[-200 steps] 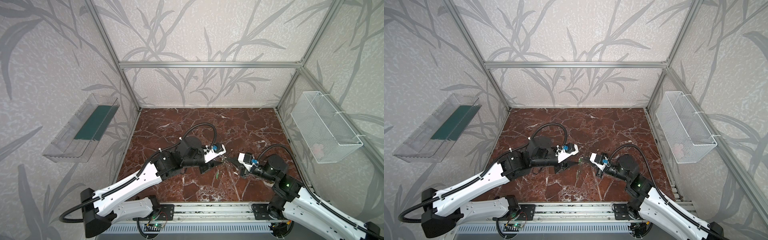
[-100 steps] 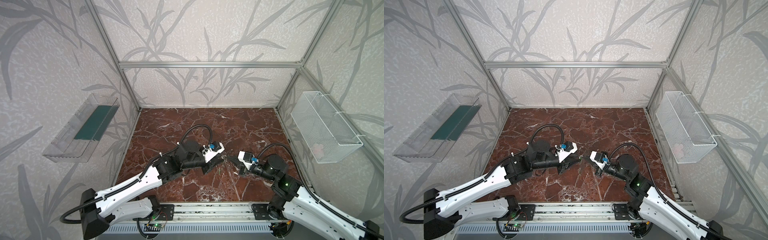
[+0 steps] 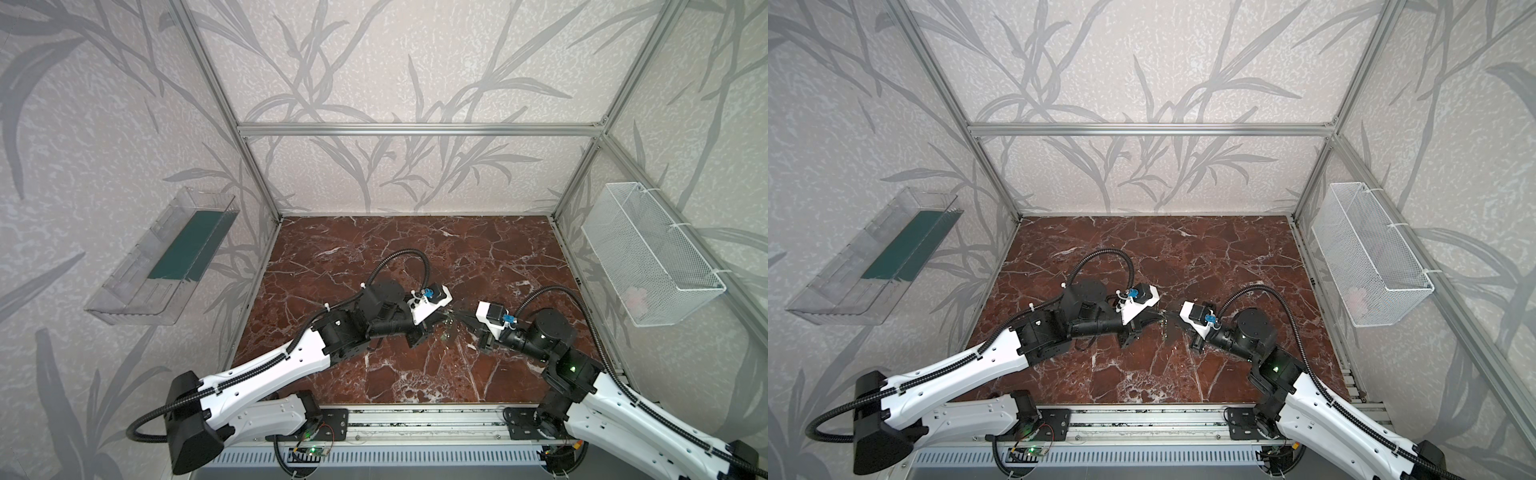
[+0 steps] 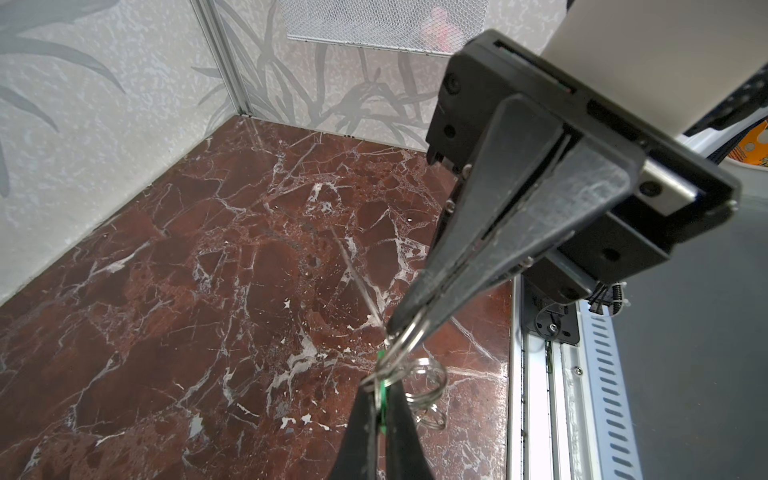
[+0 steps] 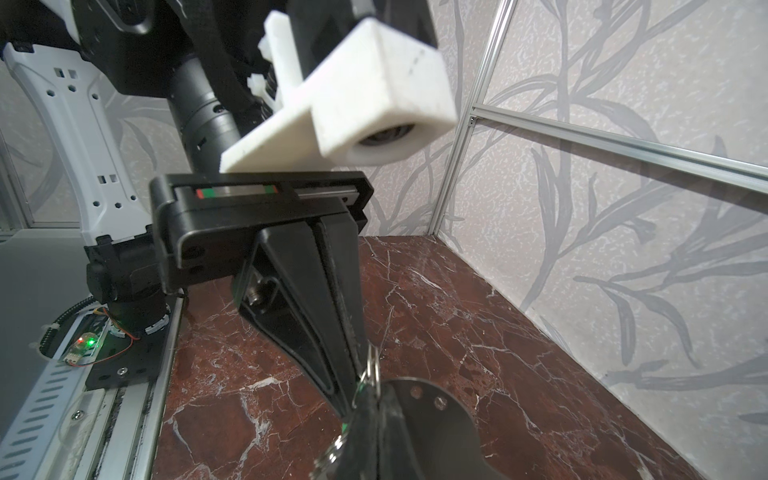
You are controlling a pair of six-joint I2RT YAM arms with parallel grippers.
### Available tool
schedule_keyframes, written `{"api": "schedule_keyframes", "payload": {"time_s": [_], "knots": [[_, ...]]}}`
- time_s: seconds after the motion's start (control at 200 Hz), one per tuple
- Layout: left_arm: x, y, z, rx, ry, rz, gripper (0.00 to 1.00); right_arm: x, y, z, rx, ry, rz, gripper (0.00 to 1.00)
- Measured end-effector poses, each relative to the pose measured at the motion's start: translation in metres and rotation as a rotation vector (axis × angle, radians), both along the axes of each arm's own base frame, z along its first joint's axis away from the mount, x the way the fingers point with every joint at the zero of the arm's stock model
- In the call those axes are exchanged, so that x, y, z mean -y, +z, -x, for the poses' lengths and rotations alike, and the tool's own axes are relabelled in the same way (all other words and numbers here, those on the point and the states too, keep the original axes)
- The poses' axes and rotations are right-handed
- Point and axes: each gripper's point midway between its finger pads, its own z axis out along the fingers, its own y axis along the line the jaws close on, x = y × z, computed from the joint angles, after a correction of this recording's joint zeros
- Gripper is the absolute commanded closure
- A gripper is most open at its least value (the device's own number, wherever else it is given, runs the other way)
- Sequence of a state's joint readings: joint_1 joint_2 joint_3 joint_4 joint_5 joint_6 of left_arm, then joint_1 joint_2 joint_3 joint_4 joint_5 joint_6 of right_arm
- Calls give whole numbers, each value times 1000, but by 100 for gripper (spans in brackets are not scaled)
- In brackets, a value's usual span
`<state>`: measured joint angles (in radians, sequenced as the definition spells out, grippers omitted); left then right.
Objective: Put the keys on the keyring
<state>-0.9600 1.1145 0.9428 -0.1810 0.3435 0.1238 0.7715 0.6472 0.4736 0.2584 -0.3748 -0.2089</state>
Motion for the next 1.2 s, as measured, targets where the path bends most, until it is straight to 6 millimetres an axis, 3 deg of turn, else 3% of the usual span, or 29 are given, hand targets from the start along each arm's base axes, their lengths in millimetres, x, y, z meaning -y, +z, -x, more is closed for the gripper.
{"api": "schedule_keyframes", "payload": {"time_s": [0.45, 0.545, 0.61, 0.75, 0.975, 1.199], "knots": [[6, -6, 11, -70, -128, -86, 100, -3, -3, 9, -4, 69, -43, 100], [5, -5, 11, -68, -138, -91, 80, -4, -2, 11, -3, 80, -50, 100], [3, -4, 11, -61, -133, -94, 74, -4, 1, 13, 7, 86, -58, 100], [-12, 7, 11, 8, -101, -75, 74, -1, 4, 15, 22, 85, -71, 100], [-25, 48, 16, 154, -90, 29, 74, -2, 4, 16, 24, 99, -71, 100], [-12, 36, 14, 150, -139, 5, 74, -4, 3, 18, 19, 118, -69, 100]]}}
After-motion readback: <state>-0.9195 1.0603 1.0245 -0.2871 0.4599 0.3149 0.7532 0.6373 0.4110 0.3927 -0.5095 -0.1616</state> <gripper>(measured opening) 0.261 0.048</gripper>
